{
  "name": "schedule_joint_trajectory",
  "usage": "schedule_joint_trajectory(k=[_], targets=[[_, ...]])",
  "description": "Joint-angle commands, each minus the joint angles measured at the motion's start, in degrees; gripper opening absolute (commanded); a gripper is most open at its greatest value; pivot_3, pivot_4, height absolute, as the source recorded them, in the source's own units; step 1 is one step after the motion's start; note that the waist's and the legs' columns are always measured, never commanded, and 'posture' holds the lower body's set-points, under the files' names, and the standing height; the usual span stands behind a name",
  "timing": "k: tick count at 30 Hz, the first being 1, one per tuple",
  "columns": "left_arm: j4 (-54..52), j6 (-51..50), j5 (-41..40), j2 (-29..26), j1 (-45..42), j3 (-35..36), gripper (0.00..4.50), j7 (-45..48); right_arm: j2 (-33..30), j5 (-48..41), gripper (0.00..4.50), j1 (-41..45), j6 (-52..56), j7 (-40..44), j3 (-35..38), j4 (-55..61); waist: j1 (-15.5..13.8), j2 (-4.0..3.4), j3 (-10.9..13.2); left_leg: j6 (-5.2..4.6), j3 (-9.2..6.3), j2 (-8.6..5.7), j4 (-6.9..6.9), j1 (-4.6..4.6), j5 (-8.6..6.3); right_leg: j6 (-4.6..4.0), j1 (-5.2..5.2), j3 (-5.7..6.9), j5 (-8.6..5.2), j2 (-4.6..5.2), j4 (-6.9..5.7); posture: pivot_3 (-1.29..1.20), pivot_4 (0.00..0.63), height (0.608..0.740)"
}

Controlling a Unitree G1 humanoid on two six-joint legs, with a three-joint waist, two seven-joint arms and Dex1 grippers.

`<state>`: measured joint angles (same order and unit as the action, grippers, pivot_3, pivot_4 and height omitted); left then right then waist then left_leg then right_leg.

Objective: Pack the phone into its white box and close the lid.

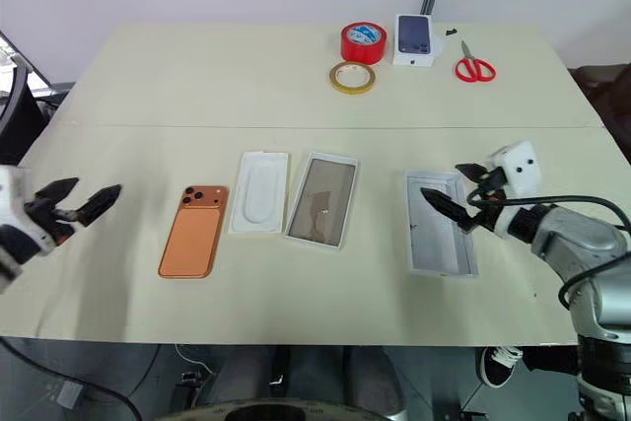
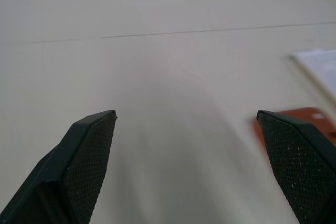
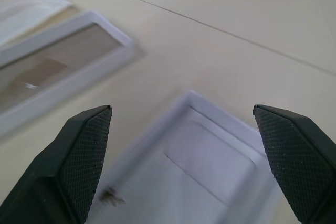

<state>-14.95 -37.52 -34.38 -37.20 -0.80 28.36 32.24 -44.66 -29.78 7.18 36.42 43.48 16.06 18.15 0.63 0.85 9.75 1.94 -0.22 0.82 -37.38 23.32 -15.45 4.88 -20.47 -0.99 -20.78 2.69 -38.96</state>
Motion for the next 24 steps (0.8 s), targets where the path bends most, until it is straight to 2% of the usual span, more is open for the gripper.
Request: schedule_joint_trajectory(k=[1,7,11,14,24], targets=[[-2.9,-4.2,-1.5,2.4,-5.5,-3.4,4.49,-5.5,-0.2,0.6,4.5,2.9,-1.5,-0.3,-1.7,3.4,0.0,0.0,0.0,0.0,0.0,0.0,0.0,0.0,0.0,0.0,-0.01,0.0,0.0,-0.02,-0.01,0.0,0.15,0.74],[-3.5,-17.0,-3.7,9.7,-17.0,-9.1,4.49,-16.8,0.8,2.0,4.5,6.0,-2.5,-0.5,-6.3,4.2,0.0,0.03,0.0,0.0,0.0,0.0,-0.1,0.03,0.0,0.01,-0.03,0.0,0.01,-0.08,-0.09,0.0,0.15,0.74],[-3.6,-31.5,-5.3,13.6,-23.2,-11.5,4.49,-24.2,1.2,1.7,4.5,6.2,-2.0,-1.1,-6.9,5.4,0.0,0.04,0.0,0.0,-0.04,0.01,-0.23,0.09,0.0,0.02,-0.03,0.0,0.01,-0.12,-0.11,0.0,0.15,0.74],[-2.4,-38.4,-6.6,18.1,-27.1,-9.8,4.49,-27.6,0.7,1.3,4.5,4.2,-1.7,-1.0,-6.0,6.5,0.0,0.04,0.0,0.01,-0.05,0.0,-0.33,0.1,0.0,0.02,-0.02,0.01,0.0,-0.13,-0.14,0.0,0.15,0.74],[3.9,-49.0,-4.3,24.2,-34.1,-9.2,4.49,-30.3,-0.3,0.5,4.5,2.0,-0.4,-1.3,-3.6,8.9,0.0,0.06,0.0,0.28,-0.08,0.01,-0.43,0.12,0.16,0.02,-0.01,0.01,0.0,-0.18,-0.17,0.0,0.15,0.74]])
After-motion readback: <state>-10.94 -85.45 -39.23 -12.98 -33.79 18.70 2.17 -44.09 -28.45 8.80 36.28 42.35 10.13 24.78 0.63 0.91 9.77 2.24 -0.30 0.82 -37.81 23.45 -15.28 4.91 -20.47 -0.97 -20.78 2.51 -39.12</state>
